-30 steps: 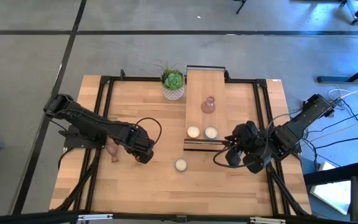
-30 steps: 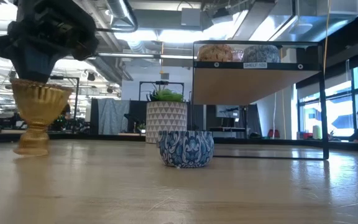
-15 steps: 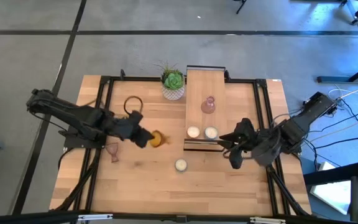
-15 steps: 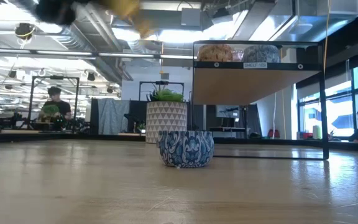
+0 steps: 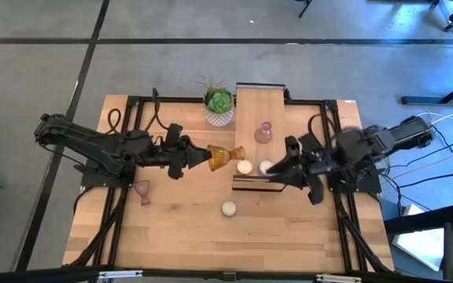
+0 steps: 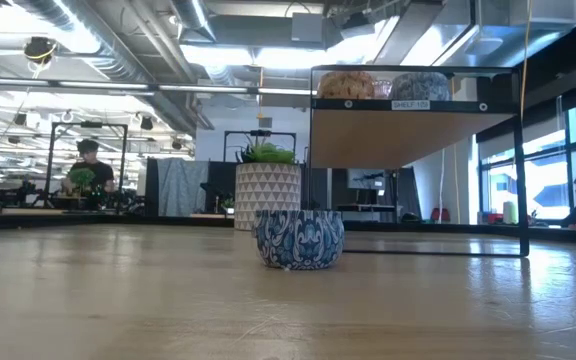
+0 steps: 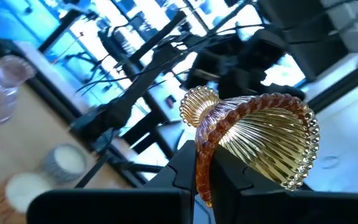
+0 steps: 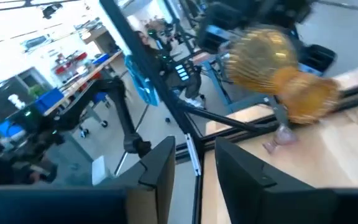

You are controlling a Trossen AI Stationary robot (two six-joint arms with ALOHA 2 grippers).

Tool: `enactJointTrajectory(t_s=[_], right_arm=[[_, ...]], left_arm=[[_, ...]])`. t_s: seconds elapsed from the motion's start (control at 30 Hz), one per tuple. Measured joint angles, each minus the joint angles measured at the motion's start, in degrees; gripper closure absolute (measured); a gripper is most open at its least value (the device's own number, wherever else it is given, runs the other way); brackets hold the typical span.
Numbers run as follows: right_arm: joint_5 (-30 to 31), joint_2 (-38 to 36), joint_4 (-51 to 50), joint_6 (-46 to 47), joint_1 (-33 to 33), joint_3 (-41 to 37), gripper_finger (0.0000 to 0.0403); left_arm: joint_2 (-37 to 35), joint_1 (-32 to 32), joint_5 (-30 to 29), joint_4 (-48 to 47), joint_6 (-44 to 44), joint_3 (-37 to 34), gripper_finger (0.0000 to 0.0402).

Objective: Pick & Place candle stick holders
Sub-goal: Put the orange glass candle holder on the shelf aligned with the pink glass candle holder

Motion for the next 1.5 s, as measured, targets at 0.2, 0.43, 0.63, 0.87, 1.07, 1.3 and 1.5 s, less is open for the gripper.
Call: enactJointTrajectory(t_s=[0.2,0.43,0.63,0.87,1.07,1.3,1.5], right_arm=[[-0.5,0.3,-1.8,2.7,-1.5,0.0,0.0213],[-0.9,0.4,0.7,0.4,-1.5,0.0,0.015],[-3.5,0.4,4.6,0.4,-1.5,0.0,0.0157],[-2.0,0.3,4.0,0.8,-1.7,0.0,0.0166],[-1.5,0.3,3.9,0.8,-2.6,0.0,0.0166],[-2.0,0.5,3.8,0.4,-4.0,-0.1,0.0166],[-3.7,0.9,3.8,0.4,-5.3,-0.1,0.0166]], left_arm=[[2.4,0.0,1.1,4.3,1.6,0.0,0.0385],[5.6,2.1,5.4,9.8,1.3,0.0,0.0385],[8.4,3.8,10.4,18.2,1.6,0.0,0.0385],[10.5,4.1,13.4,24.1,1.6,0.0,0.0385],[11.6,4.1,13.8,25.8,1.4,0.0,0.0385],[12.4,4.1,14.0,26.2,0.9,0.0,0.0385],[12.3,4.4,14.1,26.6,0.9,0.0,0.0385]])
